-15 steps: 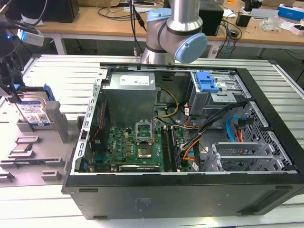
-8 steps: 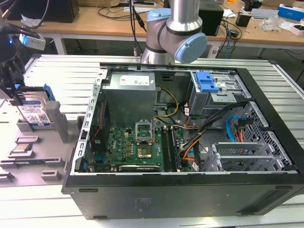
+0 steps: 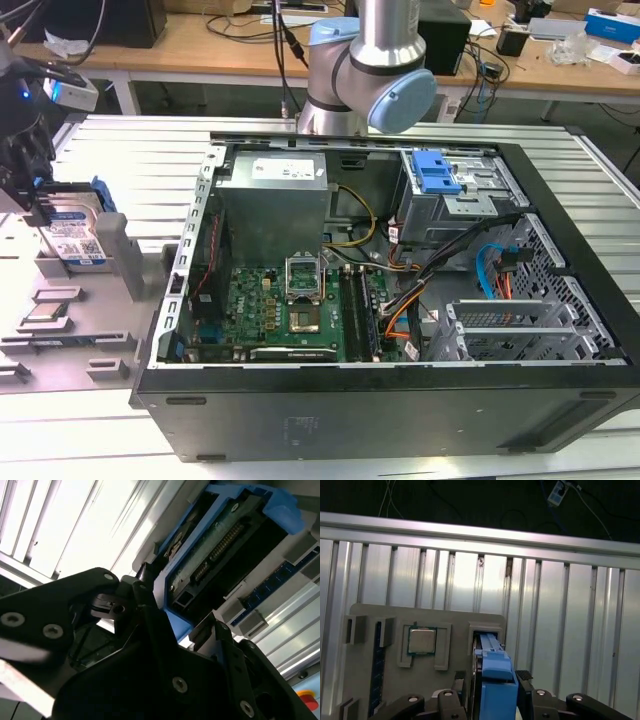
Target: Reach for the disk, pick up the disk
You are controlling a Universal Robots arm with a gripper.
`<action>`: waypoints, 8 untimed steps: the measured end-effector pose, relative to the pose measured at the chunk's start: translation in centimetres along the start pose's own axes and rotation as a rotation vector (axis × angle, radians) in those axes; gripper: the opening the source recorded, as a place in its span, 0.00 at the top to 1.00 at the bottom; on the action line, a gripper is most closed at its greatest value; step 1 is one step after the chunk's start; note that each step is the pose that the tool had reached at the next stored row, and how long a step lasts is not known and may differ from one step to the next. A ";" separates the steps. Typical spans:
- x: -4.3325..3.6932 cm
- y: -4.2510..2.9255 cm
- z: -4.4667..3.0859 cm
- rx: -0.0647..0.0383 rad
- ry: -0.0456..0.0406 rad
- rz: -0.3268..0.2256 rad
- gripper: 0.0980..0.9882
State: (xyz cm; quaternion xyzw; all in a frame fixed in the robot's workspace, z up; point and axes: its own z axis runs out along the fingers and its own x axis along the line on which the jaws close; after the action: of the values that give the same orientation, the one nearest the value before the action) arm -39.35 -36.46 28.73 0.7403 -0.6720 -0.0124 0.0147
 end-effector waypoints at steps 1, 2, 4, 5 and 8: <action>0.00 0.00 0.01 0.000 0.0000 0.000 0.59; 0.00 0.00 0.02 0.000 -0.0002 0.000 0.66; 0.00 0.00 0.06 0.000 0.0000 0.000 0.69; 0.00 0.00 0.07 0.000 0.0000 0.000 0.69; 0.00 0.00 0.11 0.000 0.0000 0.000 0.69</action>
State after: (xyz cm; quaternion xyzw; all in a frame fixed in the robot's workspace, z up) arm -39.35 -36.46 28.62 0.7403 -0.6720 -0.0124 0.0147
